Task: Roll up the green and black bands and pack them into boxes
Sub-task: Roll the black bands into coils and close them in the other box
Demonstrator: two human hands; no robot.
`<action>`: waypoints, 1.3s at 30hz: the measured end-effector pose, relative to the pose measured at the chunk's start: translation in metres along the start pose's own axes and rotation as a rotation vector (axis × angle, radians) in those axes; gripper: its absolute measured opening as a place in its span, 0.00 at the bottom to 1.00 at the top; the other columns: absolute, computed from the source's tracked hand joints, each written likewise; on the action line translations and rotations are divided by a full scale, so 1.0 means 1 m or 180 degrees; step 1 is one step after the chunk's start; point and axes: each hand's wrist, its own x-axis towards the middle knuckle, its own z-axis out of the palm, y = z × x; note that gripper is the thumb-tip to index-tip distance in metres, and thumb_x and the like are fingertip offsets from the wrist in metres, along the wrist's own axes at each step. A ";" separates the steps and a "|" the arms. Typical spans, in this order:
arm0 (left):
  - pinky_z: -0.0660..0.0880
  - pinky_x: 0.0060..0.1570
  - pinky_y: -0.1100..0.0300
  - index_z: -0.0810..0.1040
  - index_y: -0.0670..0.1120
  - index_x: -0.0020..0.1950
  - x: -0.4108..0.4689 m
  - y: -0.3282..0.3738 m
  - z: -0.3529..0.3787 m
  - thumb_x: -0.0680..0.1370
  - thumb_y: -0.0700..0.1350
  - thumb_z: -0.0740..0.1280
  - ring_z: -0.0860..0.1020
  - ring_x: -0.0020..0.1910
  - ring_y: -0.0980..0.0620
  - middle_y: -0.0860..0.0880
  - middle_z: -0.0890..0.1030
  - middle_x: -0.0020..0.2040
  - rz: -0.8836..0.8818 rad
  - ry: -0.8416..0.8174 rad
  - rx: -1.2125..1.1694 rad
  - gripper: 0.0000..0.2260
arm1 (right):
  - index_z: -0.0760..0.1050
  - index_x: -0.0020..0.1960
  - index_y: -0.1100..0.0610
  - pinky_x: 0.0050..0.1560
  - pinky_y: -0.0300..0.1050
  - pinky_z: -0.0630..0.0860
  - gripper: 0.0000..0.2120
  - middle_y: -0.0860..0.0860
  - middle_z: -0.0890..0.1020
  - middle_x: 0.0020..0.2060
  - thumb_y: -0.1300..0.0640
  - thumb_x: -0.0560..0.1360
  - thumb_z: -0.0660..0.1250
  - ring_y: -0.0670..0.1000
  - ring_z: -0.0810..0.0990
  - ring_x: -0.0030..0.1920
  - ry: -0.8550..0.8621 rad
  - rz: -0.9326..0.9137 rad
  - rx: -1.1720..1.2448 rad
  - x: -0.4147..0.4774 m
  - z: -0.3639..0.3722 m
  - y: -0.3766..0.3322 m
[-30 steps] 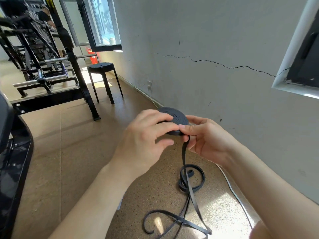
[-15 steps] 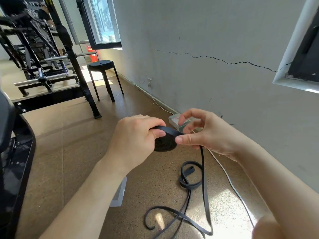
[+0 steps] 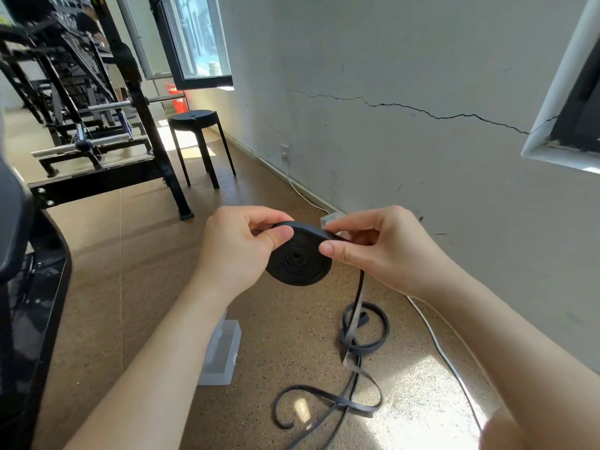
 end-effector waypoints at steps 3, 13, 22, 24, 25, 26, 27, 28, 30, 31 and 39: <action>0.76 0.38 0.72 0.83 0.55 0.44 0.000 0.000 0.000 0.74 0.40 0.71 0.81 0.41 0.63 0.57 0.83 0.40 -0.0129 0.0019 -0.0205 0.08 | 0.84 0.51 0.54 0.36 0.28 0.73 0.10 0.37 0.78 0.32 0.56 0.70 0.75 0.34 0.78 0.34 0.0187 -0.0012 -0.0175 0.001 0.003 -0.001; 0.79 0.41 0.60 0.82 0.55 0.41 -0.001 -0.001 0.005 0.73 0.37 0.71 0.83 0.40 0.57 0.54 0.85 0.38 -0.0508 0.0087 -0.0863 0.11 | 0.84 0.43 0.52 0.32 0.39 0.79 0.06 0.51 0.84 0.34 0.52 0.67 0.77 0.42 0.80 0.30 0.0246 0.0851 0.0619 0.005 0.008 0.001; 0.79 0.52 0.49 0.83 0.50 0.43 -0.004 0.002 0.014 0.74 0.35 0.70 0.82 0.48 0.49 0.47 0.85 0.43 -0.0832 -0.0145 -0.1262 0.09 | 0.82 0.42 0.52 0.41 0.48 0.83 0.04 0.49 0.84 0.35 0.57 0.70 0.76 0.51 0.84 0.36 0.0216 0.0760 0.0086 0.005 0.002 0.003; 0.78 0.48 0.59 0.83 0.53 0.45 -0.004 0.000 0.012 0.74 0.36 0.70 0.80 0.46 0.56 0.55 0.83 0.41 -0.0395 -0.0393 -0.0437 0.11 | 0.83 0.44 0.52 0.44 0.46 0.81 0.02 0.47 0.83 0.36 0.56 0.71 0.75 0.48 0.82 0.38 0.0088 0.0519 -0.0621 0.003 0.001 0.000; 0.76 0.46 0.64 0.83 0.55 0.46 -0.005 0.002 0.011 0.74 0.37 0.70 0.78 0.45 0.58 0.59 0.82 0.41 -0.0141 -0.0457 0.0012 0.12 | 0.83 0.45 0.52 0.44 0.45 0.80 0.03 0.47 0.83 0.36 0.55 0.72 0.74 0.48 0.81 0.39 0.0037 0.0430 -0.0952 0.003 0.001 -0.001; 0.74 0.43 0.70 0.83 0.56 0.48 -0.006 0.004 0.011 0.74 0.38 0.70 0.77 0.46 0.60 0.63 0.80 0.42 0.0108 -0.0490 0.0334 0.13 | 0.83 0.46 0.52 0.45 0.46 0.79 0.03 0.48 0.83 0.37 0.54 0.73 0.73 0.49 0.81 0.40 -0.0004 0.0356 -0.1227 0.002 0.001 -0.003; 0.71 0.42 0.74 0.83 0.56 0.51 -0.007 0.006 0.011 0.74 0.38 0.70 0.76 0.45 0.63 0.65 0.78 0.42 0.0331 -0.0528 0.0512 0.13 | 0.83 0.47 0.52 0.45 0.46 0.78 0.04 0.48 0.83 0.37 0.54 0.73 0.72 0.50 0.80 0.41 -0.0028 0.0294 -0.1430 0.002 0.001 -0.004; 0.71 0.41 0.75 0.83 0.55 0.53 -0.008 0.007 0.011 0.74 0.39 0.70 0.75 0.44 0.63 0.65 0.77 0.42 0.0520 -0.0574 0.0638 0.13 | 0.83 0.47 0.51 0.45 0.45 0.77 0.04 0.49 0.82 0.37 0.53 0.73 0.72 0.51 0.79 0.41 -0.0042 0.0240 -0.1560 0.002 0.001 -0.005; 0.74 0.43 0.66 0.83 0.57 0.54 -0.010 0.009 0.013 0.74 0.45 0.71 0.76 0.42 0.60 0.61 0.79 0.41 0.0767 -0.0723 0.0932 0.11 | 0.82 0.48 0.51 0.43 0.44 0.75 0.04 0.49 0.81 0.37 0.53 0.74 0.71 0.51 0.78 0.41 -0.0080 0.0118 -0.1678 0.002 0.002 -0.006; 0.75 0.43 0.59 0.82 0.58 0.54 -0.011 0.010 0.014 0.74 0.48 0.71 0.76 0.42 0.58 0.59 0.80 0.42 0.0809 -0.0798 0.1074 0.10 | 0.82 0.48 0.51 0.43 0.44 0.74 0.04 0.49 0.81 0.37 0.53 0.74 0.70 0.52 0.78 0.41 -0.0129 0.0041 -0.1737 0.002 0.003 -0.006; 0.78 0.45 0.58 0.85 0.53 0.50 -0.005 0.001 0.006 0.72 0.46 0.73 0.80 0.42 0.57 0.55 0.84 0.41 0.0325 -0.0406 0.0935 0.07 | 0.81 0.52 0.51 0.48 0.38 0.77 0.10 0.44 0.83 0.42 0.53 0.71 0.74 0.42 0.79 0.43 -0.0199 0.0001 -0.1161 0.002 0.003 -0.005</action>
